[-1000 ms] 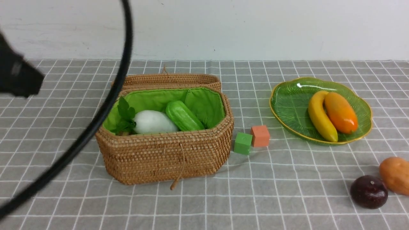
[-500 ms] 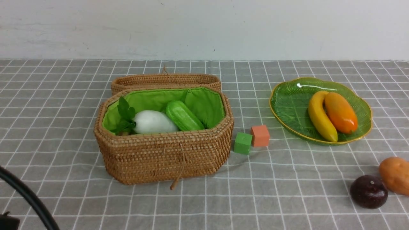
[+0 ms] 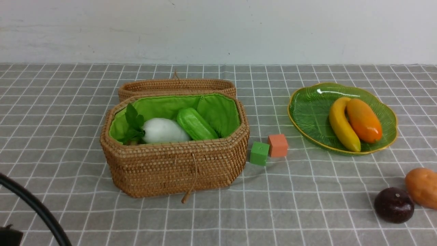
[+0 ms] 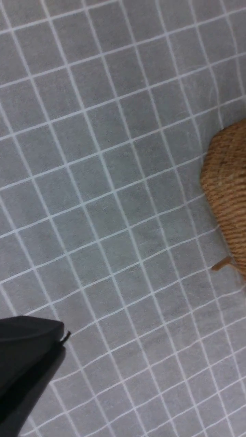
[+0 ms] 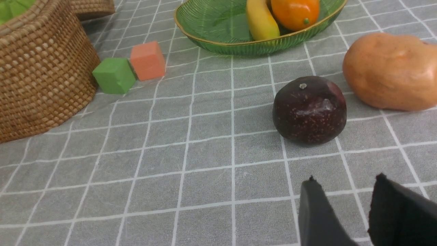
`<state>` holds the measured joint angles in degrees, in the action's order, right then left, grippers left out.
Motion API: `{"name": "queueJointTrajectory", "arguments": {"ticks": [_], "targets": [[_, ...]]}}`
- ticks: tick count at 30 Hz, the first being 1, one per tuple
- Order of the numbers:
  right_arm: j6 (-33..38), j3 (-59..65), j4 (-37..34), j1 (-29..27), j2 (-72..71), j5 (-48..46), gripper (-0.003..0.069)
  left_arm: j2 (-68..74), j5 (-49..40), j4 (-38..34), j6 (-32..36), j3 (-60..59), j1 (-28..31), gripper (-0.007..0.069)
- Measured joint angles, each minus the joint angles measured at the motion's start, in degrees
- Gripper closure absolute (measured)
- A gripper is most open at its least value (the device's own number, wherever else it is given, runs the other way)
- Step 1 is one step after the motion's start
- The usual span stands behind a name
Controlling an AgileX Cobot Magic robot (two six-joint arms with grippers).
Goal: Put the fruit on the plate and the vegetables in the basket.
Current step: Use the right arm to grab a mangosteen and put it into the right plate
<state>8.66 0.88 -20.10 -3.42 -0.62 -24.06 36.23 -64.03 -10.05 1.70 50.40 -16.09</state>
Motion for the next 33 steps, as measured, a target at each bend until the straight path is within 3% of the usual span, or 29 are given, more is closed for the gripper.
{"name": "queueJointTrajectory", "arguments": {"ticks": [6, 10, 14, 17, 21, 28, 33], "targets": [[0.0, 0.0, 0.0, 0.0, 0.0, 0.0, 0.0418, -2.86, 19.6, 3.26, 0.0, -5.02, 0.0, 0.0638], [0.0, 0.0, 0.0, 0.0, 0.0, 0.0, 0.0418, -11.79, 38.12, 6.51, -0.02, -15.69, 0.0, 0.0638], [0.0, 0.0, 0.0, 0.0, 0.0, 0.0, 0.0418, -23.52, 46.42, 8.89, -0.19, -27.45, 0.0, 0.0638], [0.0, 0.0, 0.0, 0.0, 0.0, 0.0, 0.0418, -31.95, 47.96, 10.81, -1.7, -37.07, 0.0, 0.0638], [0.0, 0.0, 0.0, 0.0, 0.0, 0.0, 0.0418, -36.68, 48.37, 14.74, -8.96, -47.7, 1.28, 0.0638], [0.0, 0.0, 0.0, 0.0, 0.0, -0.02, 0.0418, -36.73, 47.3, 21.96, -17.8, -52.03, 4.62, 0.0636], [0.0, 0.0, 0.0, 0.0, 0.0, -0.02, 0.0418, -36.73, 41.93, 22.66, -21.4, -52.03, 4.86, 0.0634]]}}
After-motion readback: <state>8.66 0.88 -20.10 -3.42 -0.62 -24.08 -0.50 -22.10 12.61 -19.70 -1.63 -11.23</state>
